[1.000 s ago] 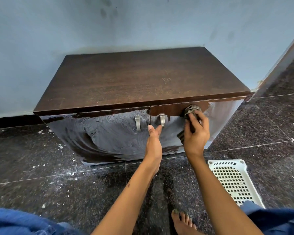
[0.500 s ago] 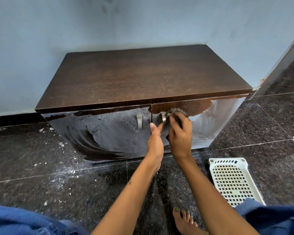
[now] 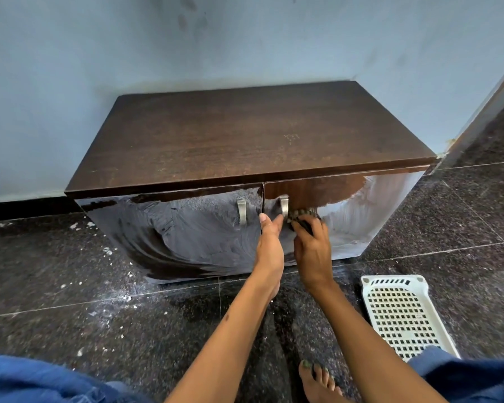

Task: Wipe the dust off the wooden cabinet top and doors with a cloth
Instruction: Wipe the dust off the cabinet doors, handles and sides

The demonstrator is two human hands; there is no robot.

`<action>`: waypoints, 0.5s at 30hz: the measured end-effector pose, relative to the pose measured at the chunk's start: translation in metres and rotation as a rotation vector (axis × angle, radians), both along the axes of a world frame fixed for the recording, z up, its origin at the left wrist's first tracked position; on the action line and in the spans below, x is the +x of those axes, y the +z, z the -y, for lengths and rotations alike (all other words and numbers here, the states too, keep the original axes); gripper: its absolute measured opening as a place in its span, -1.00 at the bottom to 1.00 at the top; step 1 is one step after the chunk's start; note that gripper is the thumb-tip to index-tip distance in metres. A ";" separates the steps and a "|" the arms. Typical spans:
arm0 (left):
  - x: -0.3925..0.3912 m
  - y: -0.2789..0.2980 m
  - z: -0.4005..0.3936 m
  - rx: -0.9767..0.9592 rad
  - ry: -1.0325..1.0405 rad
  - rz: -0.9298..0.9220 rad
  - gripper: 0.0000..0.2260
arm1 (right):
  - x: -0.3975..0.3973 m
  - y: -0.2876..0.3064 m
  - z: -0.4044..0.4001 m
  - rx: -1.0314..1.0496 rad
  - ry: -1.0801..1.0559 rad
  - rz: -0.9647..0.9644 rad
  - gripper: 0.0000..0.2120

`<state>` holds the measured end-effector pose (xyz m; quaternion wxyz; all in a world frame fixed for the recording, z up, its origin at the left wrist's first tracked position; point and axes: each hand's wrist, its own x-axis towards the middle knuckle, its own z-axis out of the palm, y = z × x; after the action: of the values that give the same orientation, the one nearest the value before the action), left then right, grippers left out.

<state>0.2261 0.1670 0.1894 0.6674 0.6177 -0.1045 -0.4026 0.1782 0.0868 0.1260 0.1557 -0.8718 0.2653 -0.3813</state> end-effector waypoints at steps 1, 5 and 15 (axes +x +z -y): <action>0.001 0.000 0.001 -0.002 0.004 -0.003 -0.42 | 0.004 0.003 -0.001 0.031 -0.009 0.051 -0.77; 0.003 0.002 0.001 -0.010 0.045 -0.045 -0.41 | 0.014 0.010 -0.002 0.010 -0.010 0.119 -0.79; 0.002 0.004 0.003 -0.014 0.057 -0.068 -0.39 | 0.013 0.004 -0.004 0.019 -0.017 0.100 -0.75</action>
<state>0.2277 0.1642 0.1929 0.6858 0.6019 -0.0670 -0.4035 0.1913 0.0907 0.1298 0.1737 -0.8478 0.2683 -0.4231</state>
